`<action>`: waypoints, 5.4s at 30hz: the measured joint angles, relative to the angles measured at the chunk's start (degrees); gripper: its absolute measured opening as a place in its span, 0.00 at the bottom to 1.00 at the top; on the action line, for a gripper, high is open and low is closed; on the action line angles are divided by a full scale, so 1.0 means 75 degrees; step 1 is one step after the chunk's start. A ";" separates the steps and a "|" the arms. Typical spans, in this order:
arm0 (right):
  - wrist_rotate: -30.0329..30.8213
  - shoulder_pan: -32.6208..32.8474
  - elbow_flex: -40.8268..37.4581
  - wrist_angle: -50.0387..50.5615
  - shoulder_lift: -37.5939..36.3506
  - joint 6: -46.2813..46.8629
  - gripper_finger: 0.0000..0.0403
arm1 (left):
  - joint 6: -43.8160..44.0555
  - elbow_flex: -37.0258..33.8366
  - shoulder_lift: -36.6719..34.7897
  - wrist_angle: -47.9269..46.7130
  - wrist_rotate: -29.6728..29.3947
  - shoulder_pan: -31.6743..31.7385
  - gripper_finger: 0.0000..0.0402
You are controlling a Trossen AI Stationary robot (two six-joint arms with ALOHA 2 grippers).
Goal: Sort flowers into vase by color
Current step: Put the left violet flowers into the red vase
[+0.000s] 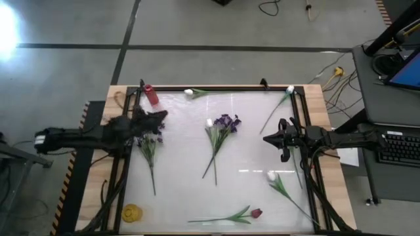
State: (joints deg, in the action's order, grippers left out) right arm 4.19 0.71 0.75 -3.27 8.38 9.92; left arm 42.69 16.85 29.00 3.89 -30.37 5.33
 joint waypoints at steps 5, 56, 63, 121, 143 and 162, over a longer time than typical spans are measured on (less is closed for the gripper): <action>0.0035 0.0000 0.0000 0.0000 0.0000 0.0000 0.02 | 0.1599 0.2450 0.2222 -0.4548 0.0008 -0.0173 0.21; 0.0044 0.0000 0.0000 0.0000 0.0000 -0.0534 0.02 | 0.5937 0.4276 0.7288 -0.8252 0.0477 -0.1630 0.02; 0.0044 0.0000 0.0000 0.0000 0.0003 -0.0534 0.02 | 0.3706 0.5463 0.6073 -0.8295 -0.2999 -0.0929 0.00; 0.0047 0.0000 0.0000 0.0000 0.0000 -0.0529 0.02 | -0.7528 0.3353 0.4015 0.4086 -0.1696 0.4325 0.00; 0.0047 0.0000 0.0000 0.0000 0.0000 -0.0531 0.02 | -0.7762 0.1568 0.3348 0.5527 -0.2362 0.4699 0.00; 0.0047 0.0000 0.0000 0.0000 0.0003 -0.0531 0.02 | -0.5542 0.1417 0.3439 0.3607 -0.3672 0.4697 0.00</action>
State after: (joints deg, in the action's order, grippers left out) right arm 4.53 0.71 0.75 -3.27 8.40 5.93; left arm 1.13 27.48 54.79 30.95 -57.91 40.56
